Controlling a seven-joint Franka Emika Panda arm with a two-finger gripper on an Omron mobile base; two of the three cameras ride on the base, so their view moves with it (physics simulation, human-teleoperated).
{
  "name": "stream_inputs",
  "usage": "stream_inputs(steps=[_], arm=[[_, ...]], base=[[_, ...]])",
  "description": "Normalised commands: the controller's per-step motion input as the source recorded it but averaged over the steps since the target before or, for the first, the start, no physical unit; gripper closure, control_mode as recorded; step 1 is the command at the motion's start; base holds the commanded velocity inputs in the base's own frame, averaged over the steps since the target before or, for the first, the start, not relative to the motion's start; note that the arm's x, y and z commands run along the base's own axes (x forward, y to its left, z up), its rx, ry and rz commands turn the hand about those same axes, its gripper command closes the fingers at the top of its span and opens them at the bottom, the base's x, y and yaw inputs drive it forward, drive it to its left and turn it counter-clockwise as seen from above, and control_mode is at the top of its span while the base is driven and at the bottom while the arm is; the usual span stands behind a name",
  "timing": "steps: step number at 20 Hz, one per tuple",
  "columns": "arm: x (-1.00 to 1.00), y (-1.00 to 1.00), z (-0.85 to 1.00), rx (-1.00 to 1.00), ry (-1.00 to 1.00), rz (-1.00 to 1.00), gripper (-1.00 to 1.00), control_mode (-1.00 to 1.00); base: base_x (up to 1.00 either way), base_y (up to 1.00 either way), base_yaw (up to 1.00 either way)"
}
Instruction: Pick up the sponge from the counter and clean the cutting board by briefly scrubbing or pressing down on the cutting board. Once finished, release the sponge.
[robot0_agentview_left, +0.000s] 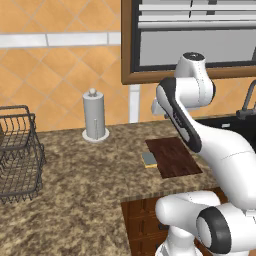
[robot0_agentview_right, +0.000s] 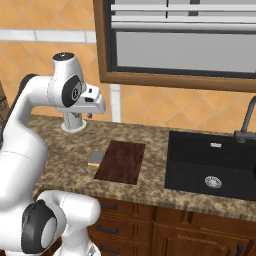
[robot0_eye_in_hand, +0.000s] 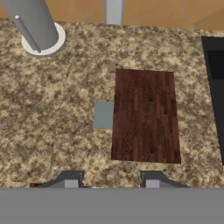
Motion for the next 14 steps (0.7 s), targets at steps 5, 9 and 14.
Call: stream_inputs(steps=[5, 9, 14], arm=[[-0.01, 0.13, -0.32, -0.08, 0.04, 0.00, -1.00, -1.00], [-0.01, 0.14, -0.57, -0.05, 0.13, 0.00, -1.00, -1.00], [-0.02, 0.07, -0.41, 0.00, 0.10, 0.02, -1.00, -1.00]], base=[[0.00, 0.00, 0.00], [0.00, 0.00, 0.00], [0.00, 0.00, 0.00]])
